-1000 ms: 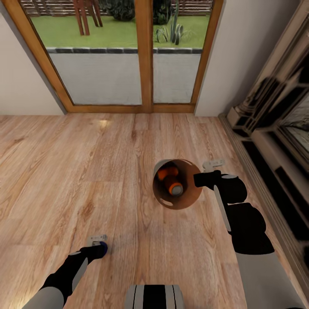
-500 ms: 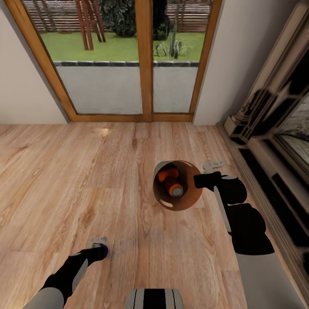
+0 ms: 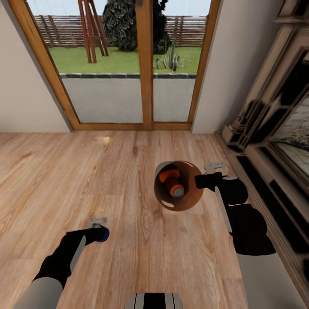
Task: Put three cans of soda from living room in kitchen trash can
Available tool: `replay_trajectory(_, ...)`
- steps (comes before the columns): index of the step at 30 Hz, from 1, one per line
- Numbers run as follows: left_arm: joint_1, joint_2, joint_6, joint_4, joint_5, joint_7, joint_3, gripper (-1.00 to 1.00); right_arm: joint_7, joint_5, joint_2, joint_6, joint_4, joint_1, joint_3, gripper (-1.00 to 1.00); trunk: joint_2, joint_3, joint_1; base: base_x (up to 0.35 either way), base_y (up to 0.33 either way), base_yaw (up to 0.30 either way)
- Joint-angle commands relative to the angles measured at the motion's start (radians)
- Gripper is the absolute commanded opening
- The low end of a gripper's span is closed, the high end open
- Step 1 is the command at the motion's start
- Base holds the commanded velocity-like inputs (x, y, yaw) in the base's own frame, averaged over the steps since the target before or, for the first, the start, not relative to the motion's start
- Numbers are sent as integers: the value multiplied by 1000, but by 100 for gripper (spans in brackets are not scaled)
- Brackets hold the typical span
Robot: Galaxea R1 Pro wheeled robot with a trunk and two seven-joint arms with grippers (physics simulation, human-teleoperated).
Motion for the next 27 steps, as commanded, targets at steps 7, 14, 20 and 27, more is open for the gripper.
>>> replay_trajectory(7, 0, 6, 142, -171, -2, -67, 1, -100, 11, -23, -5, 0, 0, 0, -5, -100, 2, 27, -3, 0, 0, 0)
replay_trajectory(14, 0, 29, 255, -281, -2, -176, 1, -100, 92, -26, -24, 0, 0, 14, -10, -100, 3, 54, -6, 0, 0, 0)
replay_trajectory(20, 7, 51, 279, -330, -4, -295, -1, -100, 212, -25, -100, 0, 0, 69, -10, -100, 5, 77, -9, 0, 0, 0)
replay_trajectory(27, 15, 91, 272, -357, -7, -455, -1, -100, 337, -26, -206, 0, 3, 117, -12, -100, 6, 105, -12, 0, 0, 0)
